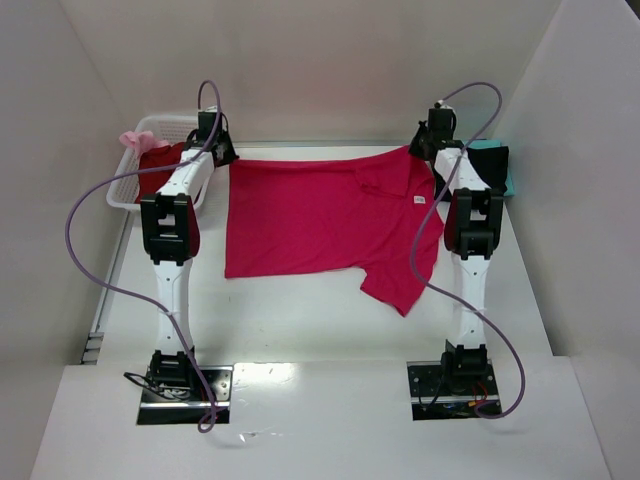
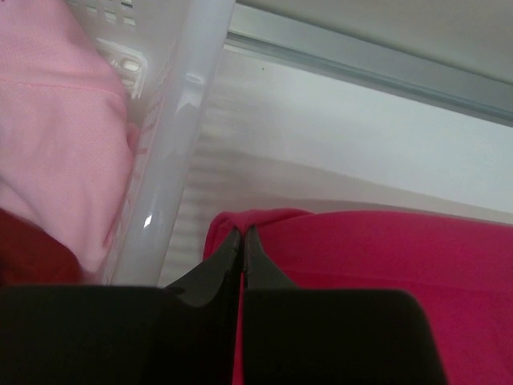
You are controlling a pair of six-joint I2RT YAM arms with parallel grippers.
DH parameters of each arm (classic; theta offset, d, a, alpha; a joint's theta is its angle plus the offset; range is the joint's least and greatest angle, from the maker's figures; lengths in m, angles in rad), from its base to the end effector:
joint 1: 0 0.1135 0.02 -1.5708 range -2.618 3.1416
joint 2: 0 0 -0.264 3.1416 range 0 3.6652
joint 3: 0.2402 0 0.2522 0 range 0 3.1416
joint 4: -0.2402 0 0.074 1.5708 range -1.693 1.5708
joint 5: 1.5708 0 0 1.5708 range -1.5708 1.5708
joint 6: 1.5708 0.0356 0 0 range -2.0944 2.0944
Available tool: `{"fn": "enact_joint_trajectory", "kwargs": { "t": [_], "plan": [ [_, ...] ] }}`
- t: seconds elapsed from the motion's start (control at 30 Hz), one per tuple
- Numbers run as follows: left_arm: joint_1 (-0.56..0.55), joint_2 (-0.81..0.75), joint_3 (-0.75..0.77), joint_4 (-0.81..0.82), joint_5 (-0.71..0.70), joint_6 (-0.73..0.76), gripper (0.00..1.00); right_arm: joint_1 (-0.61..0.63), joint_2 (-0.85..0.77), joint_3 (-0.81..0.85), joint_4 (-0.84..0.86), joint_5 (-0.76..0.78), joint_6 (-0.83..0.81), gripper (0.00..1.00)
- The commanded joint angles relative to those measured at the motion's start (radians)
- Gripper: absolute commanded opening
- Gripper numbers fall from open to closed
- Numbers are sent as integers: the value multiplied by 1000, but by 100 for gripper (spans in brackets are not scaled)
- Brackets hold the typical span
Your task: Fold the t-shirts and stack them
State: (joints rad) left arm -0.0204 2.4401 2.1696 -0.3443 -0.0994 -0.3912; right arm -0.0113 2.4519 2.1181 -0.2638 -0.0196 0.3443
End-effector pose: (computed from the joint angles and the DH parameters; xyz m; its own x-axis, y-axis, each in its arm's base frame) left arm 0.5631 -0.0080 0.2131 -0.5099 -0.3691 -0.7770 -0.2760 0.9257 -0.2586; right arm 0.5653 -0.0057 0.1962 -0.5313 0.3435 -0.7745 0.1853 0.9391 0.2894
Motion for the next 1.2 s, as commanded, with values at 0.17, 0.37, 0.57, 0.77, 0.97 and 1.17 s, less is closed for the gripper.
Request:
{"fn": "enact_joint_trajectory", "kwargs": {
  "t": [0.17, 0.37, 0.57, 0.77, 0.97, 1.17],
  "plan": [
    [-1, -91, -103, 30, 9, 5, 0, -22, -168, 66, -54, -66, 15, 0],
    [-1, -141, -143, 30, 18, -5, 0, -42, -250, 26, -72, -106, 35, 0],
    [-10, -219, -212, 30, 18, -5, 0, -52, -312, -72, -72, -118, 35, 0],
    [-10, -296, -286, 48, 9, -5, 0, -52, -389, -220, -40, -118, 44, 0],
    [-10, -334, -350, 57, 9, -5, 0, -61, -386, -303, -6, -138, 44, 0],
    [-10, -383, -406, 67, 9, -14, 0, -61, -332, -294, 5, -164, 44, 0]
  ]
}}
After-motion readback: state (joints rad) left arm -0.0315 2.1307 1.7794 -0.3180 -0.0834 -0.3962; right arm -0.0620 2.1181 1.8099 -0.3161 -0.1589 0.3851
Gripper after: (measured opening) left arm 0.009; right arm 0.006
